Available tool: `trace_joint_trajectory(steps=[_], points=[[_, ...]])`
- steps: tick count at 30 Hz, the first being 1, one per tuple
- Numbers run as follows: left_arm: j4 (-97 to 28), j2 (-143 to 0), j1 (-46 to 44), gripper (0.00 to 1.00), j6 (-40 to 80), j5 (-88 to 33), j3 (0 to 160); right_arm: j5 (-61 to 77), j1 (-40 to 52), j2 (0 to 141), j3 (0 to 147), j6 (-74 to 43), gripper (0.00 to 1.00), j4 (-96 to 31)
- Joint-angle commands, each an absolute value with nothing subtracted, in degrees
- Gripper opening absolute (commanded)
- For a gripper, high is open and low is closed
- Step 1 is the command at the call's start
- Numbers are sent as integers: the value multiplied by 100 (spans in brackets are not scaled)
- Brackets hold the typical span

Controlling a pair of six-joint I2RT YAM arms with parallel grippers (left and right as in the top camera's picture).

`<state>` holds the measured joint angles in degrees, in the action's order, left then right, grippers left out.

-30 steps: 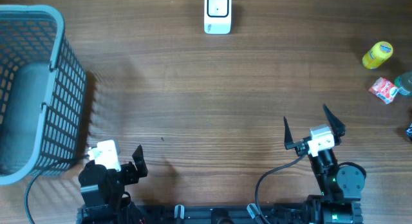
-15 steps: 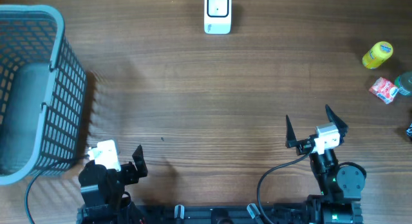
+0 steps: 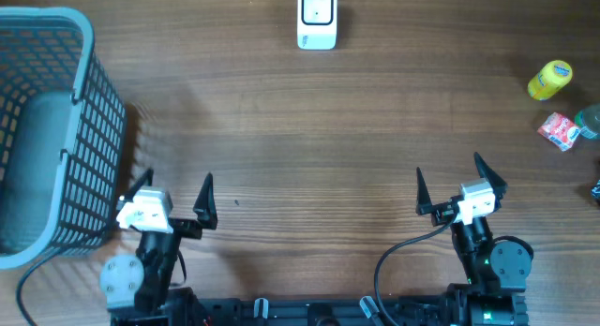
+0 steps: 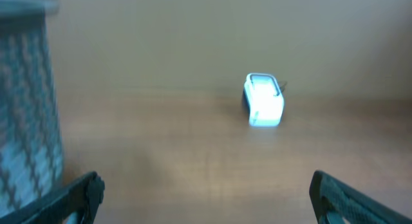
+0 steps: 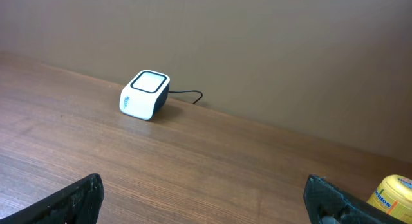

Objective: Scan the item barcode

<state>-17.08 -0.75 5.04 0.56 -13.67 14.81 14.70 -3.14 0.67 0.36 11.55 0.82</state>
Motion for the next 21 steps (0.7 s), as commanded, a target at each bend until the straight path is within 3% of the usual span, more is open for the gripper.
trace_joint_trajectory(steps=[1, 5, 14, 21], points=[[-808, -21, 292, 100, -731, -1546, 1127, 1376, -290, 21, 30, 1055, 100, 102], [320, -21, 134, 100, -773, -1586, 257, 1376, -290, 21, 30, 1055, 100, 102], [-351, -21, -56, 100, -679, -1271, 32, 1376, -290, 21, 30, 1052, 100, 102], [-375, -21, -47, 100, 888, -1020, 32, 1376, -290, 21, 30, 1055, 100, 102]])
